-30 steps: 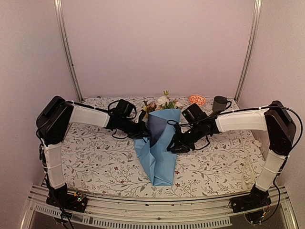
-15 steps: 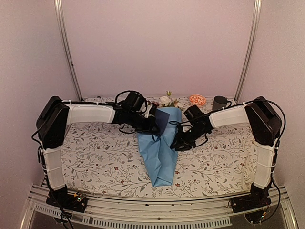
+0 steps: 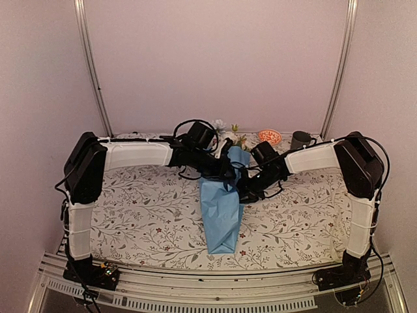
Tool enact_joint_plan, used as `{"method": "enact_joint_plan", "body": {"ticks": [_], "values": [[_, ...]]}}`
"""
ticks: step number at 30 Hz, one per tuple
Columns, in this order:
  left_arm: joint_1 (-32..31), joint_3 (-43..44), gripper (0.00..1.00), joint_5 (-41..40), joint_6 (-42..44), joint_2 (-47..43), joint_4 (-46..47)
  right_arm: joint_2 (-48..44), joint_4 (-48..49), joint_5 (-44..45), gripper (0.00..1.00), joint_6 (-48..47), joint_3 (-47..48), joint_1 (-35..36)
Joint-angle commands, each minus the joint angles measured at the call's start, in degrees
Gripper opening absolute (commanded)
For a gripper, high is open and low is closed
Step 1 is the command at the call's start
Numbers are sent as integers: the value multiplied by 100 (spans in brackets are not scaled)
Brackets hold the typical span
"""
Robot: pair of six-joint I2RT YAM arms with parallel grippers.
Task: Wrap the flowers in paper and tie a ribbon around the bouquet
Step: Fold the 2/3-folded wrapping paper at the center of the board, then press the fold line on the 2/3-folded wrapping paper.
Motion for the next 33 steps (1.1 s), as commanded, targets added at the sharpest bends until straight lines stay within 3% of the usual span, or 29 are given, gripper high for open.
{"method": "enact_joint_plan", "body": {"ticks": [1, 6, 10, 16, 18, 25, 33], "values": [[-3, 142, 0, 108, 38, 321, -102, -567, 472, -99, 31, 162, -263, 27], [44, 169, 0, 62, 37, 444, -115, -1280, 440, 402, 34, 379, -769, 22], [58, 165, 0, 9, 64, 483, -140, -1973, 235, 805, 46, 339, -1092, 24], [60, 194, 0, -15, 83, 523, -145, -2424, 291, 243, 66, -317, -1026, 433], [67, 196, 0, -28, 82, 545, -143, -2356, 125, 228, 68, -460, -914, 589], [76, 187, 0, -27, 94, 581, -153, -2157, -413, 524, 65, -598, -777, 718], [70, 183, 0, -48, 99, 572, -161, -1910, -521, 589, 55, -741, -833, 720]]}}
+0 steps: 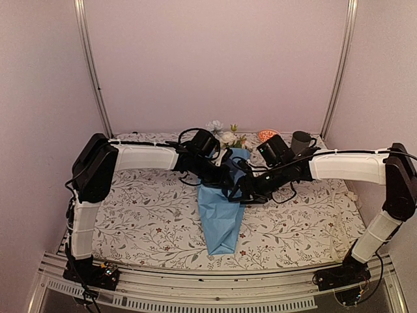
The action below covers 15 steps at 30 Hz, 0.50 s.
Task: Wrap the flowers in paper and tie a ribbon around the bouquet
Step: Press the fold line on the 2/3-folded wrapping paper.
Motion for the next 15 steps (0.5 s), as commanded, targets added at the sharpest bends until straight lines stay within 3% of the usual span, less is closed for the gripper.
{"method": "enact_joint_plan", "body": {"ticks": [1, 6, 11, 15], "values": [[28, 118, 0, -3, 104, 85, -32, 255, -152, 154, 50, -174, 101, -8], [46, 123, 1, -17, 144, 41, -64, 399, -134, 269, 13, -145, 178, -14], [239, 406, 40, -208, 439, -206, -80, 514, -75, 345, 0, 8, -78, -78], [312, 664, 49, -247, 935, -511, -81, 575, 218, 219, 0, 130, -312, -129]]}}
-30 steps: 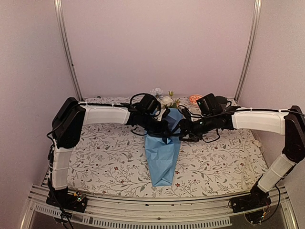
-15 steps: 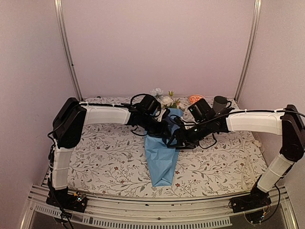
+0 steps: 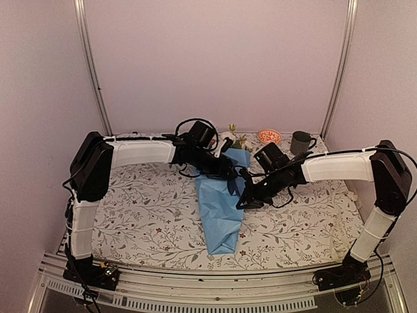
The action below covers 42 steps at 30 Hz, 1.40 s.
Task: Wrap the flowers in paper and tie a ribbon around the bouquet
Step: Press the fold line on the 2/3-folded wrapping paper.
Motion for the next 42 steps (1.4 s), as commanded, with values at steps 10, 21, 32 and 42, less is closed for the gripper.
{"method": "enact_joint_plan", "body": {"ticks": [10, 21, 32, 42], "values": [[150, -1752, 55, -547, 1462, -2730, 715, 210, 1146, -636, 0, 581, -811, -407], [-1214, -3119, 38, -2108, 2339, -2678, 878, 358, 2050, -1095, 0, 1193, -1301, -509], [-2091, -2039, 43, -3005, 3276, -1015, 64, 209, 2514, -1021, 15, 1629, -1657, -574], [-2085, -1879, 45, -2551, 3908, -807, -250, 163, 2451, -889, 31, 1556, -1362, -996]]}}
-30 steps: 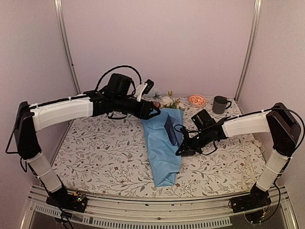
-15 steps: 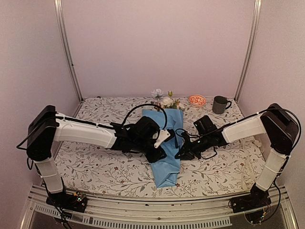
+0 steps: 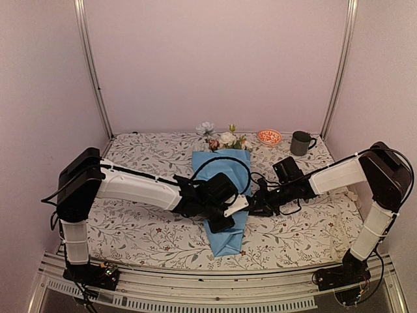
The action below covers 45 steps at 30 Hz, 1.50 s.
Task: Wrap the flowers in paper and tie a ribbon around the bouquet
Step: Press the fold line on the 2/3-folded wrapping paper.
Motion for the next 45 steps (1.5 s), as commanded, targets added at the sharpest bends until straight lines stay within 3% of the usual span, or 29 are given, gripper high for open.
{"method": "enact_joint_plan", "body": {"ticks": [1, 5, 8, 15, 19, 34, 41, 45], "values": [[-26, 227, 45, 251, 501, 211, -349, 39, 81, -32, 32, -173, 379, -151], [-25, 480, 46, 400, 686, 395, -555, 214, -80, -127, 37, -477, 847, -266], [-25, 566, 46, 462, 782, 450, -631, 411, -150, -132, 35, -696, 1138, -377], [-20, 624, 47, 508, 822, 504, -675, 560, -232, -108, 5, -829, 1296, -645], [-18, 627, 50, 541, 870, 485, -685, 670, -289, -59, 0, -878, 1371, -785], [-750, 770, 57, 645, 529, 299, -741, 1467, -474, -247, 0, -1206, 1985, -926], [-754, 615, 57, 1001, 227, -721, -487, 1669, -363, -311, 0, -1247, 1985, -922], [-553, -152, 48, 850, -130, -1414, 233, 1806, -329, -354, 0, -1320, 2002, -921]]}}
